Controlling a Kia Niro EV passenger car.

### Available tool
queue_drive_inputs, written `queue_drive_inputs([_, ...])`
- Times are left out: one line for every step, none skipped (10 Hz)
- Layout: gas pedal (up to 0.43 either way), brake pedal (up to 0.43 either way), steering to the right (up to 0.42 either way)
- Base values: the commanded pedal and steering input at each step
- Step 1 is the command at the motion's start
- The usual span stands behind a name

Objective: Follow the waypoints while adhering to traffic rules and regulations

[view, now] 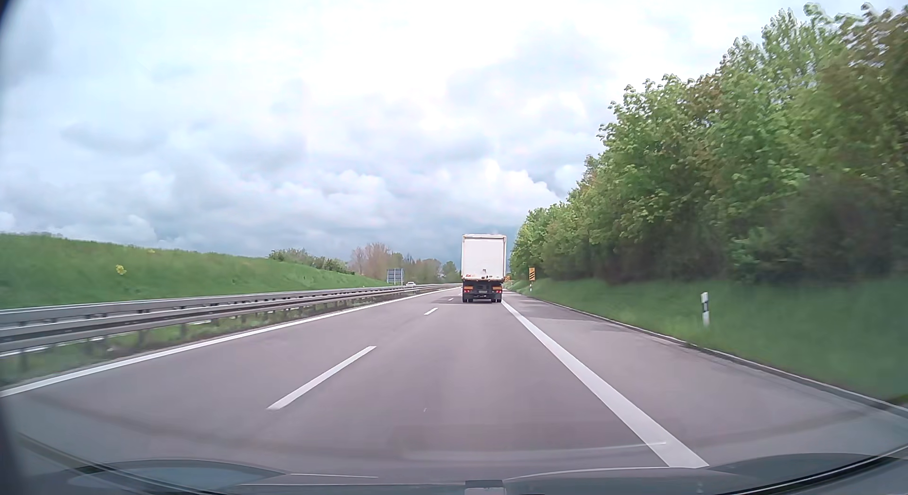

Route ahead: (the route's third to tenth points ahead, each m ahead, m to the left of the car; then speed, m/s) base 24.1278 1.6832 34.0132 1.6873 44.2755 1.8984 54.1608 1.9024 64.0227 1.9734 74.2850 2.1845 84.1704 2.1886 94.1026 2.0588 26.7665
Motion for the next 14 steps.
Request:
queue_drive_inputs([0.000, 0.012, 0.000])
queue_drive_inputs([0.000, 0.012, -0.001])
queue_drive_inputs([0.000, 0.012, -0.001])
queue_drive_inputs([0.000, 0.012, -0.002])
queue_drive_inputs([0.000, 0.012, -0.003])
queue_drive_inputs([0.000, 0.012, -0.003])
queue_drive_inputs([0.000, 0.012, -0.003])
queue_drive_inputs([0.047, 0.012, -0.003])
queue_drive_inputs([0.067, 0.006, -0.003])
queue_drive_inputs([0.087, 0.012, -0.002])
queue_drive_inputs([0.098, 0.012, -0.002])
queue_drive_inputs([0.110, 0.006, -0.002])
queue_drive_inputs([0.118, 0.012, -0.003])
queue_drive_inputs([0.138, 0.012, -0.002])
